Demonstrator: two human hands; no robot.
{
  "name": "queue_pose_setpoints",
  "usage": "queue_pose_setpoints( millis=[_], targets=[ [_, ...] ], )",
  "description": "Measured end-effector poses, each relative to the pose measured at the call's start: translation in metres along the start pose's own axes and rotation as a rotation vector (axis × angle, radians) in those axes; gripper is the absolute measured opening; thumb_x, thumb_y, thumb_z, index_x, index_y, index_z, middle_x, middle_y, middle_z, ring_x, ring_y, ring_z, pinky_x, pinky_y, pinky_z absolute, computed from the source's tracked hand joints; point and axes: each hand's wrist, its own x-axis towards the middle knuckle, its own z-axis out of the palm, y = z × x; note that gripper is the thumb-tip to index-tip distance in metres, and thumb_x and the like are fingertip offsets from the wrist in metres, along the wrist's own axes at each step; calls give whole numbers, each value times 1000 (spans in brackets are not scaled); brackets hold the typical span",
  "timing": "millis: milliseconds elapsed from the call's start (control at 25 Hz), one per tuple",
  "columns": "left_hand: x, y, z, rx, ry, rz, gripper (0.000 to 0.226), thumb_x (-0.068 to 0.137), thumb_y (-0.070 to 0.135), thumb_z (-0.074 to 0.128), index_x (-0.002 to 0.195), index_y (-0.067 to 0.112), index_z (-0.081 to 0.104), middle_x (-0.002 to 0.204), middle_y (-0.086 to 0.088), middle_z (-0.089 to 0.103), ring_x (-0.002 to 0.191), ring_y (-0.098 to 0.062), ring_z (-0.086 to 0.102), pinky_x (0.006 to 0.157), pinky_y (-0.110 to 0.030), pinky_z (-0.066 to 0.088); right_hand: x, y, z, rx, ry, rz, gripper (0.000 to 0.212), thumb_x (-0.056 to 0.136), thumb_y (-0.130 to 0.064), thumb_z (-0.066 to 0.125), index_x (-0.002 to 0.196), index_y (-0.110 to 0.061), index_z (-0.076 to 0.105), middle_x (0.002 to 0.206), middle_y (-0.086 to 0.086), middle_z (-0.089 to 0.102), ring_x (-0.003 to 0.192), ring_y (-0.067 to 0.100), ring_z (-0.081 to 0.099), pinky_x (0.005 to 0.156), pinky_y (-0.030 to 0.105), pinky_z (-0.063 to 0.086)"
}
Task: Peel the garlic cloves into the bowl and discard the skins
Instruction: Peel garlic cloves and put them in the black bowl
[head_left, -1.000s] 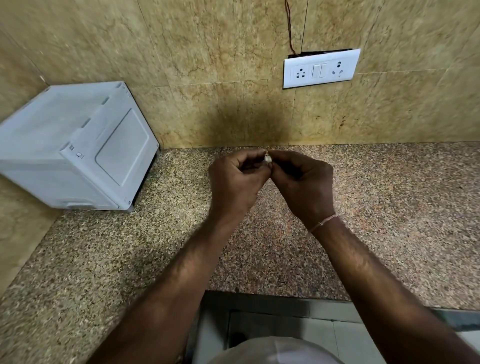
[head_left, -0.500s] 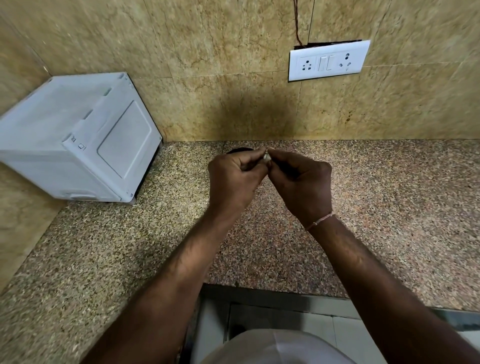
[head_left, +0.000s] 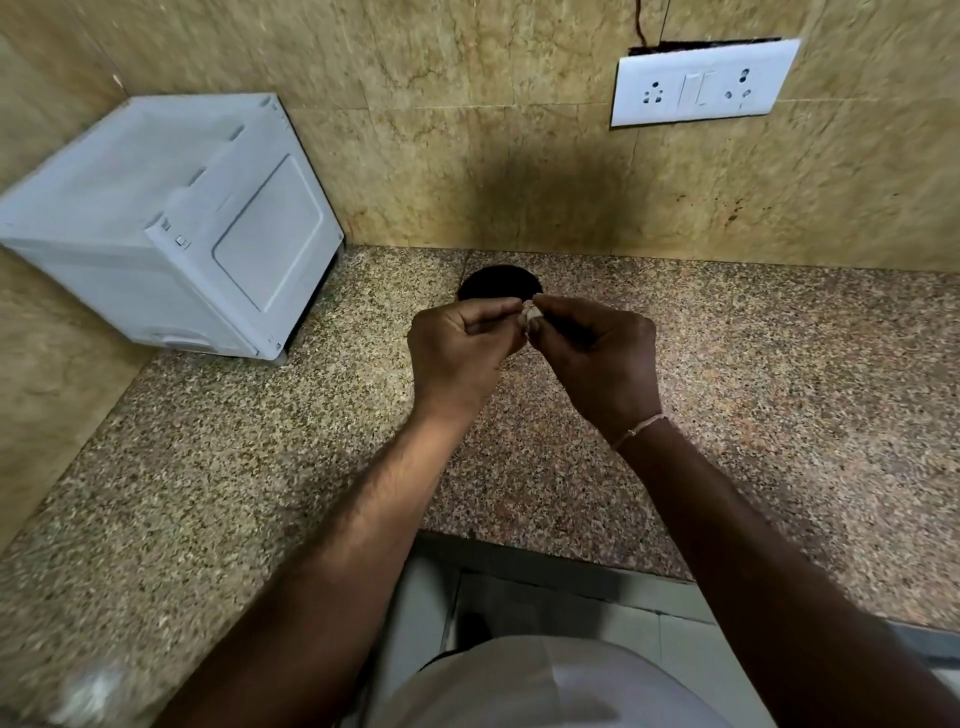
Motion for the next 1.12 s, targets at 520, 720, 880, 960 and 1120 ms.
queue_pose_setpoints(
  millis=[520,720,880,960,1120],
  targets=[
    [-35,-81,-58,-129,295,-316,18,83,-13,78,95,0,78,91,-18,79,79,-27,78,71,-29,64,-43,66,74,343,-356,549,16,86,-1,80,102,-3,78,92,21,77,82,27,74,83,50,63],
    [-25,-126,-99,-187,301,-454,17,84,-14,77,85,3,77,90,-15,79,82,-29,78,68,-30,64,-52,107,127,74,-462,672,11,87,-3,78,98,-5,76,85,21,76,77,32,75,78,59,62],
    [-12,-153,-118,-148,224,-535,14,86,-9,78,90,5,78,94,-15,80,88,-32,78,77,-38,66,-49,128,154,-88,-502,686,10,85,-9,82,90,-15,78,82,12,77,78,30,77,78,54,63],
    [-5,-162,-121,-155,190,-572,15,86,-9,78,93,5,79,98,-15,79,92,-32,78,82,-42,65,-47,135,160,-180,-501,662,11,84,-13,83,94,-15,80,85,7,78,80,25,76,80,49,64],
    [3,-175,-113,-151,127,-636,22,89,-11,73,101,6,79,97,-6,81,85,-22,79,74,-30,65,-43,141,155,-262,-476,655,17,85,-13,82,102,-11,82,94,8,79,87,22,76,86,43,62]
  ],
)
